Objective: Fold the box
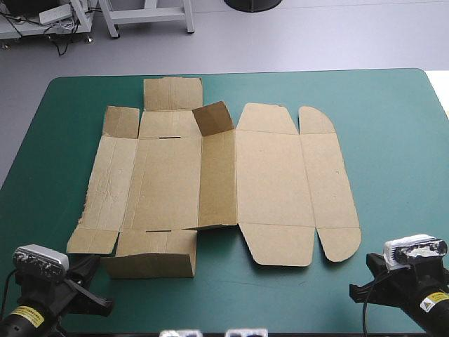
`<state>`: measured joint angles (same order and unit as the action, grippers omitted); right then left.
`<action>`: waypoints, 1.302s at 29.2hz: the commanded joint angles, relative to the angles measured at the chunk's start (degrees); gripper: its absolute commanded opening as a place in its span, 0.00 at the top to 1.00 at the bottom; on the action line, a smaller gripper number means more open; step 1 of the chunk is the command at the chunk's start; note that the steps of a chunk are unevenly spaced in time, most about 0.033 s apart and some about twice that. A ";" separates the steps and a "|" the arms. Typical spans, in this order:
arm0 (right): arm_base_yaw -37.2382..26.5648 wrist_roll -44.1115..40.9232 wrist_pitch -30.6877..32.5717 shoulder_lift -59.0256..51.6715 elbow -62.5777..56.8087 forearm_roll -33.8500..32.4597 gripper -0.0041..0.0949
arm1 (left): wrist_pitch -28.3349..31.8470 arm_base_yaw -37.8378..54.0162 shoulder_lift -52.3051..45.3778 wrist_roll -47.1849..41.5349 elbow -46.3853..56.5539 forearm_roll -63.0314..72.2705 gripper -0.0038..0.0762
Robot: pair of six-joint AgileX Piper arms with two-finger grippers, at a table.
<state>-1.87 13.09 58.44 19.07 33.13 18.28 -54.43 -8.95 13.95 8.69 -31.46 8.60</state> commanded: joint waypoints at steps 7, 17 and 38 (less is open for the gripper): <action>0.04 0.21 -3.56 1.07 1.55 1.90 0.96 | 2.69 -0.30 9.34 -3.01 -2.10 1.30 0.94; 0.04 2.30 -3.69 1.07 1.55 1.99 0.96 | 9.11 -0.20 32.26 1.76 -12.99 1.31 0.93; 0.04 2.56 -5.56 1.07 1.55 2.39 0.96 | -12.05 33.22 66.65 32.00 -37.28 26.62 0.93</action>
<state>-1.87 15.16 56.69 19.07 33.13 19.28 -65.52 20.27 80.90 39.99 -66.85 35.39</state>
